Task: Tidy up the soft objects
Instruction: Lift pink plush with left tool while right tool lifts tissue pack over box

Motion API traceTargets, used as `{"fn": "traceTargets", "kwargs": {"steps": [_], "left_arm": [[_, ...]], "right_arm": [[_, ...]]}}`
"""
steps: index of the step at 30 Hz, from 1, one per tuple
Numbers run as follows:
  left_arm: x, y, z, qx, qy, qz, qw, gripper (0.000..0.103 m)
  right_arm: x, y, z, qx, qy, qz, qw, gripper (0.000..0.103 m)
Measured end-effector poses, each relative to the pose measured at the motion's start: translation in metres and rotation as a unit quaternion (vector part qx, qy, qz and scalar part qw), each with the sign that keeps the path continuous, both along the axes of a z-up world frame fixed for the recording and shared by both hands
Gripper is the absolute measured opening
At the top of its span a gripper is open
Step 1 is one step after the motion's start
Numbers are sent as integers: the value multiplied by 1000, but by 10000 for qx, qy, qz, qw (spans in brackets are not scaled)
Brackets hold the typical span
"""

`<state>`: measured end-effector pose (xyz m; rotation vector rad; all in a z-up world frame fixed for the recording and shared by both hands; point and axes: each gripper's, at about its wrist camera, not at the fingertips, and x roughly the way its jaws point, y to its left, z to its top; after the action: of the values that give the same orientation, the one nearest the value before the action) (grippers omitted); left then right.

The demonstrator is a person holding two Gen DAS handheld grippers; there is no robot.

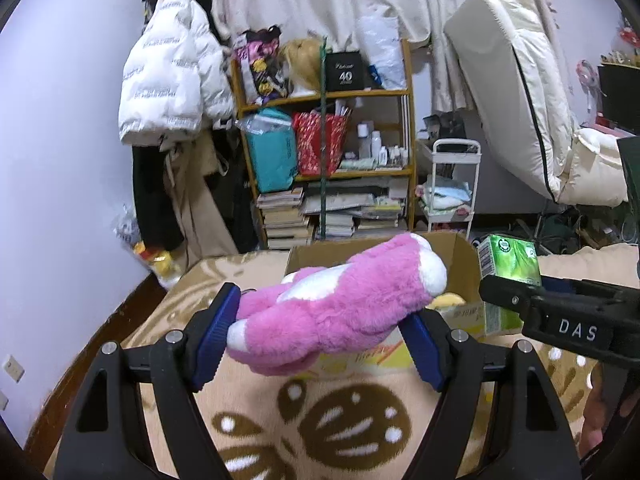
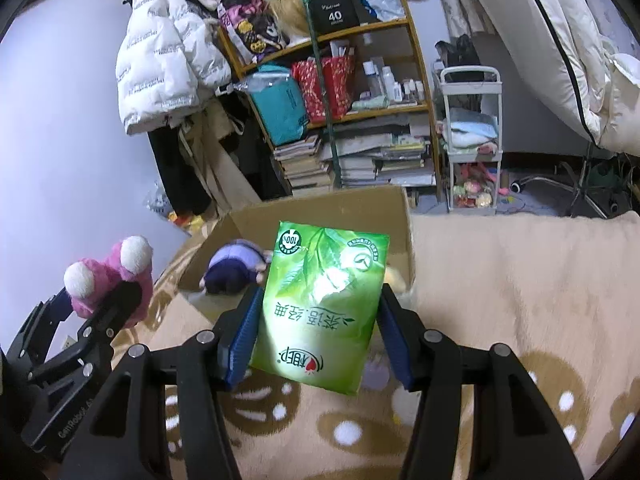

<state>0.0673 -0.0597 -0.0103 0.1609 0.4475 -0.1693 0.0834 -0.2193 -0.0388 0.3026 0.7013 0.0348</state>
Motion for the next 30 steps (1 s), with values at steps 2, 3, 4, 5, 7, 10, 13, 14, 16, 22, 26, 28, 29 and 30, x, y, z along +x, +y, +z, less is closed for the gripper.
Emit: {"fn": "traceTargets", "kwargs": {"steps": [2,3,4,5,7,10,13,14,16,22,26,28,29,30], "left_arm": [[5,-3,4,-47,-52,-62,10000,77],[8,-6,6,-75,-60,-96,9999,77],[12,-8,9,-90,-98,-124,9998,77],[15,-12,12,-35,-189,-172,9997,77],[21,-17,17,51,-306,-218,9993,77],[34,-24,21,63,-273,-323,9991,77],[51,-26,18,15,-131,-364,9992,77],[58,-25,15,-49,-71,-364,9993,77],[69,-25,11,-110,48,-348,9993,77],[94,-22,-5,-295,317,-340,9985,77],[105,-24,-14,-275,396,-318,9983,78],[109,-25,-21,-255,480,-325,9980,78],[109,-24,-24,-243,494,-323,9980,78],[111,-25,-27,-221,523,-338,9978,78]], "right_arm": [[6,-4,5,-29,-60,3,10000,60],[9,-6,6,-45,-87,5,10000,60],[11,-8,8,-48,-123,-3,9999,60],[13,-9,9,-40,-151,-19,9999,60],[20,-12,10,26,-224,-27,9997,60],[28,-15,10,-20,-277,7,9996,60],[36,-15,7,-47,-249,87,9996,60],[39,-17,5,13,-215,118,9997,60],[45,-19,1,105,-172,177,9996,60],[60,-21,-13,61,-147,317,9994,60],[70,-18,-22,-68,-205,404,9989,60],[74,-18,-28,-100,-186,412,9989,61],[76,-18,-32,-73,-162,417,9990,61],[78,-18,-35,-54,-134,417,9990,61]]}}
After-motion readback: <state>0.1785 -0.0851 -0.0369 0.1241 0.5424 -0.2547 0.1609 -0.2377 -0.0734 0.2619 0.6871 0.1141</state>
